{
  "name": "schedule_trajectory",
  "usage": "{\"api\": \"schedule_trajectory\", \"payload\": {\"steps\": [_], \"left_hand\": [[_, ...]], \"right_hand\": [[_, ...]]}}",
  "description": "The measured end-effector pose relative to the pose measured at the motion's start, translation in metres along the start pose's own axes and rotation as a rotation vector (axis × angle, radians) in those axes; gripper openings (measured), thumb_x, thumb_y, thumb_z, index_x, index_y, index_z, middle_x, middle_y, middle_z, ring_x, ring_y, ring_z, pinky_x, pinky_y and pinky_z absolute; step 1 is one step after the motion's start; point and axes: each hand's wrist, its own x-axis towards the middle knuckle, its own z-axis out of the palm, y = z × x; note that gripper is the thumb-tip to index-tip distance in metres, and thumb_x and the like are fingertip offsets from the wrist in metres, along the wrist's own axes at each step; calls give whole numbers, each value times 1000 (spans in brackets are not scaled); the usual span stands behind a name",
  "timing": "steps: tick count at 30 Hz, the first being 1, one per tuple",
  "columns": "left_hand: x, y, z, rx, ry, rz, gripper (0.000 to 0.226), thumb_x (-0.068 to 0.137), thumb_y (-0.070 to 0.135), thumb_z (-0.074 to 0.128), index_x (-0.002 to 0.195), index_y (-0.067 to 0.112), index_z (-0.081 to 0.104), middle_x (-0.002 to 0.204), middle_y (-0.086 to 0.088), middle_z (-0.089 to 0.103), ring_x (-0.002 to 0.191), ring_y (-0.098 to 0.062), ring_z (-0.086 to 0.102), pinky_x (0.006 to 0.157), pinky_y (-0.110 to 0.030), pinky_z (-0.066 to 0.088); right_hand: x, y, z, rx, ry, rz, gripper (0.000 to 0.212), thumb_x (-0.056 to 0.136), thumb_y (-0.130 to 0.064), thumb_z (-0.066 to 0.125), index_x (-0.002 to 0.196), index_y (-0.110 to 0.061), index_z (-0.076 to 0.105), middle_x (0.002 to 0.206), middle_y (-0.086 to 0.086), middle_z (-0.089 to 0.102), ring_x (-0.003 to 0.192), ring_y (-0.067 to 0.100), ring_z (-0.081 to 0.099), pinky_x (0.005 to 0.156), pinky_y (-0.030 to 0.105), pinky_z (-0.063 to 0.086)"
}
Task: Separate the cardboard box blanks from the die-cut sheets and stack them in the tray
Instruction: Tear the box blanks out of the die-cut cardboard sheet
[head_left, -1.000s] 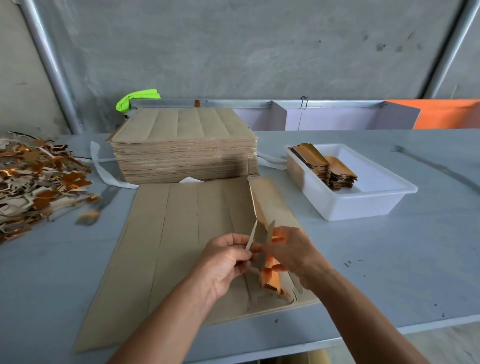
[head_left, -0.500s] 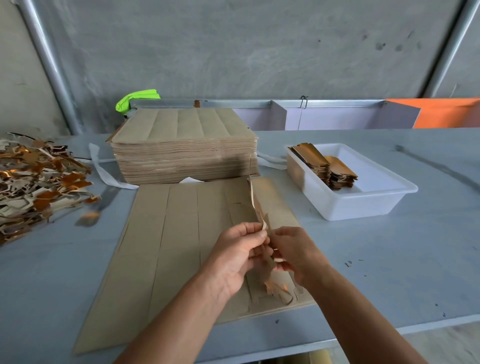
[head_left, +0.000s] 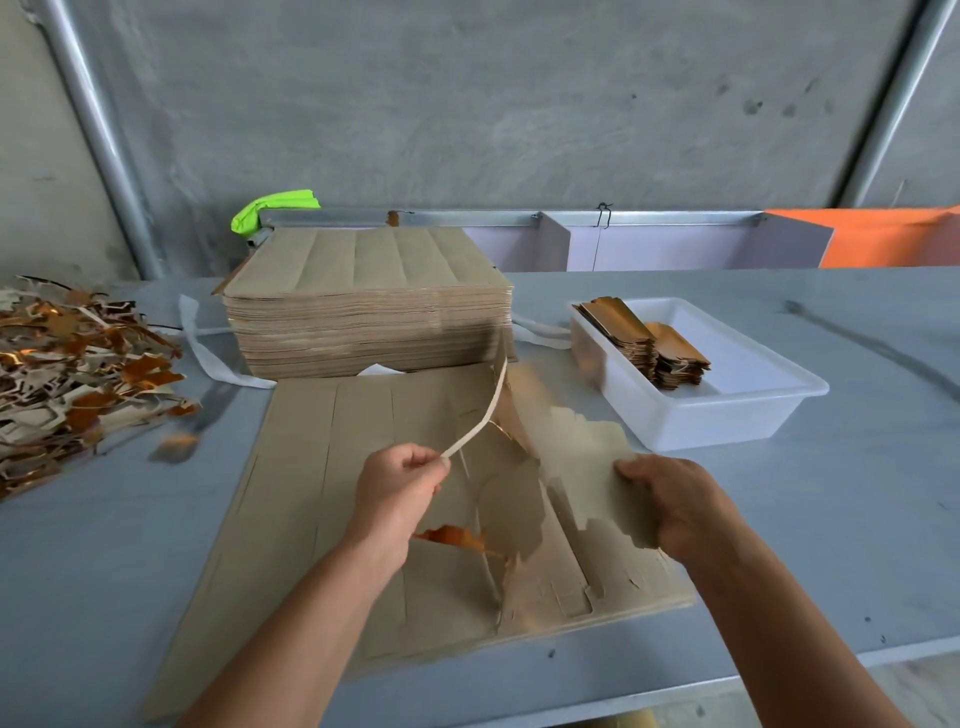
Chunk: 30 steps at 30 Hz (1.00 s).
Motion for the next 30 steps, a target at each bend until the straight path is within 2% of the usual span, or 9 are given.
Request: {"api": "schedule_trajectory", "payload": {"steps": [6,8,10,16,19,21,23,26,30], "left_hand": [[5,-11,6,53,-2,2,25,93,8,51,71,11,64,59,-5,51,47,-16,42,47,-23,38],[7,-7,9,-45,-35,-38,26,95,0,43,76,7,60,67,-8,57,46,-15,47,39,-20,38],[8,-1,12,-123,-77,-58,29,94,-6,36,85,10,58,75,-8,61,42,-11,48,33,-18,31],[13,0,10,-108,-131,-92,39,87,-10,35,92,15,64,76,-3,67,45,-10,45,33,-16,26],[15,-1,14,-104,-205,-125,27,87,-3,44,95,14,64,85,-6,70,51,-12,52,37,-18,27],[20,3,20,-88,-209,-108,10,89,15,55,89,13,65,81,-5,68,51,-12,56,37,-18,29],[28,4,26,15,-175,-64,18,88,31,62,84,14,65,75,0,65,48,-9,56,36,-16,30],[36,1,36,157,-148,-21,13,89,20,63,76,19,61,78,0,68,46,-9,53,34,-13,31],[34,-4,39,-29,-212,-53,21,91,8,58,71,14,61,65,0,65,48,-10,49,35,-13,28]], "right_hand": [[2,1,5,-245,194,-449,58,90,4,36,136,-31,46,111,14,56,70,40,60,37,29,44],[6,-5,14,-555,296,-632,53,85,8,39,125,-17,61,118,18,61,92,41,61,61,39,53],[9,-12,29,-806,343,-732,45,84,7,44,116,-14,67,120,12,63,104,34,58,81,33,44],[24,-15,66,-1105,173,-904,14,89,-8,45,83,-9,57,99,6,63,86,25,56,69,29,42],[25,0,83,-1093,15,-839,25,90,-28,56,108,-12,64,107,4,63,95,24,59,79,29,44],[27,11,91,-1026,-33,-829,29,89,-29,59,113,-15,64,108,3,64,94,20,59,78,26,44],[28,18,94,-980,-65,-829,25,90,-24,59,113,-17,65,107,2,66,90,15,59,77,24,47],[31,20,90,-866,-59,-793,30,89,-12,60,118,-17,66,112,2,67,100,17,60,85,21,46],[33,19,78,-708,23,-694,35,91,-13,59,125,-16,61,117,9,65,102,25,62,89,30,50]]}}
